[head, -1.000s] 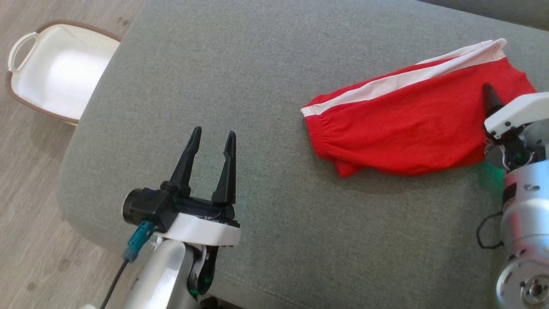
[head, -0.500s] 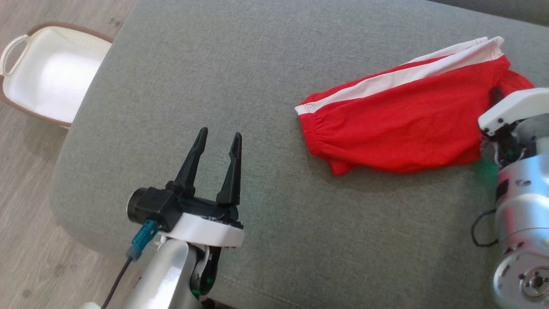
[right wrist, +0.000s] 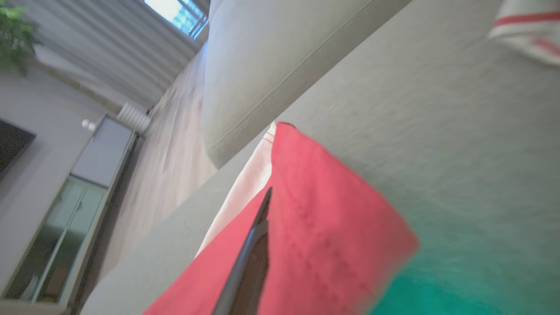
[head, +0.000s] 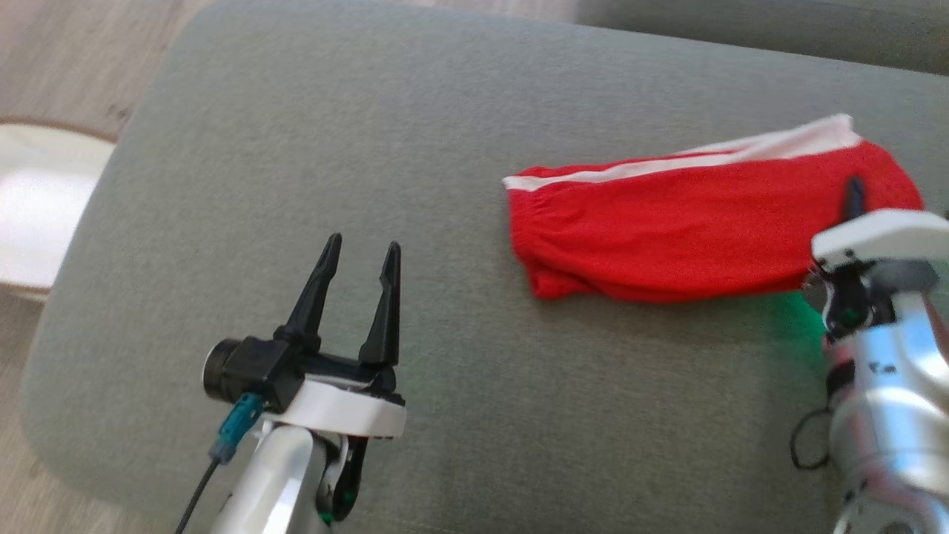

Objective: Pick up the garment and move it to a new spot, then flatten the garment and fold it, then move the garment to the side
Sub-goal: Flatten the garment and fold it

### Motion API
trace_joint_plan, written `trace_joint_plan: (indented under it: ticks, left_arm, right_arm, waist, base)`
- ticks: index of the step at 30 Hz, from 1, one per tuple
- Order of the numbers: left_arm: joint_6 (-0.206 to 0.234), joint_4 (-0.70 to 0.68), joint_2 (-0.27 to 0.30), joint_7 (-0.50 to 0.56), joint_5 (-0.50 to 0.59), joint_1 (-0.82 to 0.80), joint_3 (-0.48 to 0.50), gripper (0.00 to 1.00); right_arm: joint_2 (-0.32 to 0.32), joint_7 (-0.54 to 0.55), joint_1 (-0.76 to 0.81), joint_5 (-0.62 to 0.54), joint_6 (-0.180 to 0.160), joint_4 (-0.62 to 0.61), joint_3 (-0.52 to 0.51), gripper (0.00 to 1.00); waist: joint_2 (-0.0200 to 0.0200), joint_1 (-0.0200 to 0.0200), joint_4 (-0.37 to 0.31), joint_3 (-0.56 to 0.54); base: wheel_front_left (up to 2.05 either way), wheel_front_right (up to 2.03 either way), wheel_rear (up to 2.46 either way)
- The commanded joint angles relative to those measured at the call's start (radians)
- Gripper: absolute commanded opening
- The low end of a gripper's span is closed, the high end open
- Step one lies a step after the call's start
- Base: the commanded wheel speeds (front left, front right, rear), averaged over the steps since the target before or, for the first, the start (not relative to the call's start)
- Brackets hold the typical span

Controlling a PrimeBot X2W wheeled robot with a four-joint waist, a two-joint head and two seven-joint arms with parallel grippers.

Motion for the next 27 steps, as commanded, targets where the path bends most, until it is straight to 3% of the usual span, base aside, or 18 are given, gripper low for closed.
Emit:
trace_joint_plan:
  ticks: [1,9,16,27]
  left_arm:
    - [-0.005,-0.028,0.007,-0.005,0.01,-0.009,0.044,1.0]
    - [-0.013,-0.025,0.007,-0.005,0.029,0.018,0.068,1.0]
    - [-0.026,-0.023,0.007,-0.005,0.055,0.035,0.084,1.0]
    - [-0.032,-0.016,0.007,-0.005,0.071,0.031,0.078,1.0]
  right_arm:
    - [0.012,-0.032,0.012,0.033,-0.001,-0.044,0.018,0.0]
    - [0.012,-0.137,0.176,0.146,-0.001,-0.133,-0.009,0.0]
    - [0.012,-0.147,0.218,0.24,-0.001,-0.165,0.069,0.0]
    - [0.012,-0.162,0.235,0.352,-0.001,-0.216,0.228,0.0]
  waist:
    - [0.0,0.0,-0.041,-0.026]
    - [0.0,0.0,-0.106,-0.061]
    - [0.0,0.0,-0.139,-0.064]
    - [0.0,0.0,-0.135,-0.071]
  base:
    - [0.0,0.0,0.0]
    - [0.0,0.0,0.0]
    - [0.0,0.0,0.0]
    - [0.0,0.0,0.0]
